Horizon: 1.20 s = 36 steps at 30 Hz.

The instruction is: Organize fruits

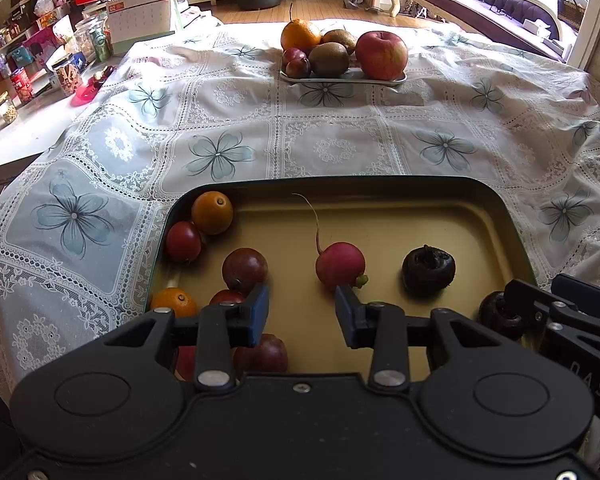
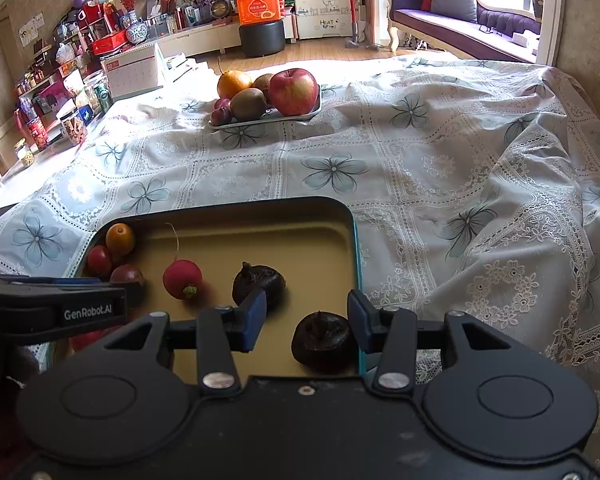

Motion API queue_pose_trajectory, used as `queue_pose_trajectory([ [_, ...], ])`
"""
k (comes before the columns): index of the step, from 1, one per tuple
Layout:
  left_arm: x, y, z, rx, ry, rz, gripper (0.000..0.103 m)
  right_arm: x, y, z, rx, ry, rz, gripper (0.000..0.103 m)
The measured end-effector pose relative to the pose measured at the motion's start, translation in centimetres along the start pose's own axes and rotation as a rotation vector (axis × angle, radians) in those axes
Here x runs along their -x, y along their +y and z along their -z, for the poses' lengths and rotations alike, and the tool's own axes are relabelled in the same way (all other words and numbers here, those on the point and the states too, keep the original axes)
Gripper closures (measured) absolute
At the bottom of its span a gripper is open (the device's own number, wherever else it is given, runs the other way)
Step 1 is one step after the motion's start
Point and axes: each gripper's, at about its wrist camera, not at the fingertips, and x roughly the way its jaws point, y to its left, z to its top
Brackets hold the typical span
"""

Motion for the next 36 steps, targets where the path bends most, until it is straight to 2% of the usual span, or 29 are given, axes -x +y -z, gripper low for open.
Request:
queue_pose_trajectory([
  [36, 0.35, -0.09, 0.11, -0.005, -0.016, -0.009, 0.056, -0.01, 0.18, 0.16, 0.000, 0.000, -0.001, 0.055],
])
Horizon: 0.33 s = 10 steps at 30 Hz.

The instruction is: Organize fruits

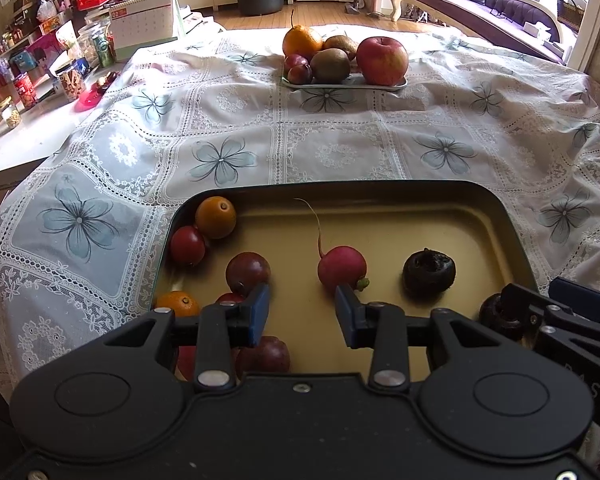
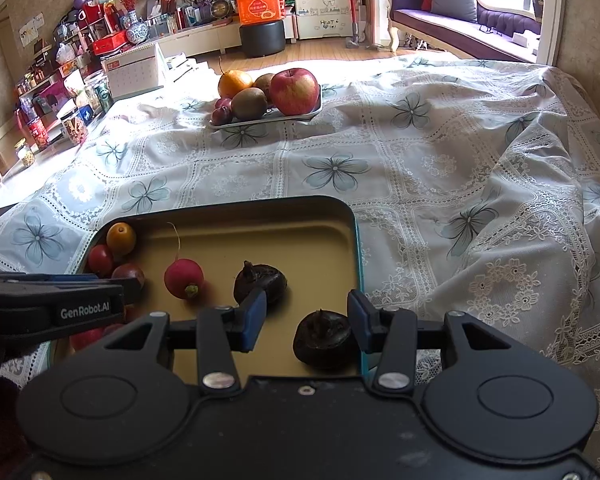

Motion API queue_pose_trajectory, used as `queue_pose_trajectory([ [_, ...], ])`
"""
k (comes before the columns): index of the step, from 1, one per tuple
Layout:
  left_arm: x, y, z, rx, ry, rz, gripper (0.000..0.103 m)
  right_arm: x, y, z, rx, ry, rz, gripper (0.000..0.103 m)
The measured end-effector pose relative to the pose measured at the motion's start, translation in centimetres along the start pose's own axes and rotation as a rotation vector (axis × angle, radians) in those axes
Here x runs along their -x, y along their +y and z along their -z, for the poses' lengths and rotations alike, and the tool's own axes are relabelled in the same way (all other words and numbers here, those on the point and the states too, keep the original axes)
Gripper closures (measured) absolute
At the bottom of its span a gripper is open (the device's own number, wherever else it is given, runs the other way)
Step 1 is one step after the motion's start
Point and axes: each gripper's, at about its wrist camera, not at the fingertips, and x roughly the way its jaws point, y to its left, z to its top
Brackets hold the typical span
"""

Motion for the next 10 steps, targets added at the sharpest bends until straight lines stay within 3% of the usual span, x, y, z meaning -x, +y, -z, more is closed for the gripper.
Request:
queue_pose_trajectory([
  [10, 0.00, 0.00, 0.06, -0.005, -0.002, -0.007, 0.056, -0.04, 0.09, 0.02, 0.001, 0.003, -0.003, 0.055],
])
